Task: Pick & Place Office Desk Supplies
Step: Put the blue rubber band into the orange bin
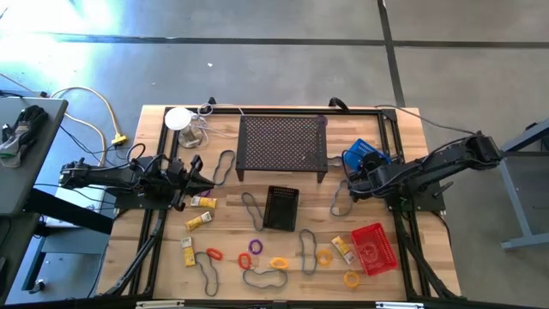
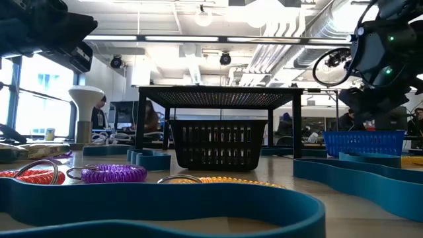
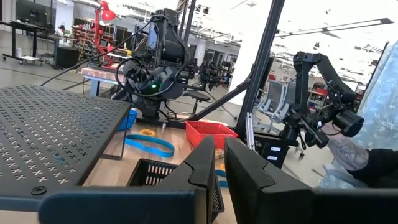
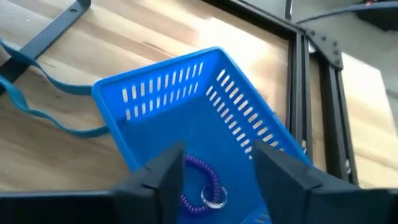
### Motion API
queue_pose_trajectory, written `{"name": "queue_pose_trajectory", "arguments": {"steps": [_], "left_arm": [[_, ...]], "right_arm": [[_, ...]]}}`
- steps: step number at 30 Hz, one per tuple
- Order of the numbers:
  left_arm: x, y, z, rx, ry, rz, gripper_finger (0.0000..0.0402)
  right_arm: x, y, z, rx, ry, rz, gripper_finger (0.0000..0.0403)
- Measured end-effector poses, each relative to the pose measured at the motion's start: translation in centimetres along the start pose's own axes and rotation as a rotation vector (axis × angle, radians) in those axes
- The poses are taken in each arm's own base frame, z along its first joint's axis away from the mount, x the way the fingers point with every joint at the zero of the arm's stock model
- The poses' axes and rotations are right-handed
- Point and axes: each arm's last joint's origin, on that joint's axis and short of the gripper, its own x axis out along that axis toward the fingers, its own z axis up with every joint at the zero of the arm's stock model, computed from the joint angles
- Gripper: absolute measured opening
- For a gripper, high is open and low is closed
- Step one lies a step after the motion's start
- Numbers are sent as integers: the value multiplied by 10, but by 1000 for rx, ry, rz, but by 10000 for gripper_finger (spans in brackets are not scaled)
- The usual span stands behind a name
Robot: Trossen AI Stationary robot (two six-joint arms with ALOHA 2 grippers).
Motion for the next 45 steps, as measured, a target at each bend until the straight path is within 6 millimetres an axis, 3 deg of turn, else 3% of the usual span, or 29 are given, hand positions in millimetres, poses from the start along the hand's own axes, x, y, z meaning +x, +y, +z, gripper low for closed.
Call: {"name": "queue_pose_trajectory", "arguments": {"steps": [5, 10, 16, 21, 28, 33, 45], "left_arm": [[0, 0, 0, 0, 0, 0, 29], [0, 0, 0, 1, 0, 0, 29], [0, 1, -3, -2, 26, 7, 29], [0, 1, -5, -5, 54, 15, 29], [0, 1, -5, -5, 53, 15, 29], [0, 1, -5, 7, 53, 15, 29], [0, 1, -5, 21, 53, 14, 29]], "right_arm": [[-7, 5, 7, -116, -48, 23, 235], [-29, 17, 20, -220, -43, 146, 253], [-55, 30, 23, -238, 219, 390, 253], [-70, 46, 15, -355, 327, 661, 253], [-96, 66, 5, -604, 189, 989, 252], [-99, 76, -11, -667, 147, 958, 248], [-73, 106, -46, -767, 207, 757, 244]]}}
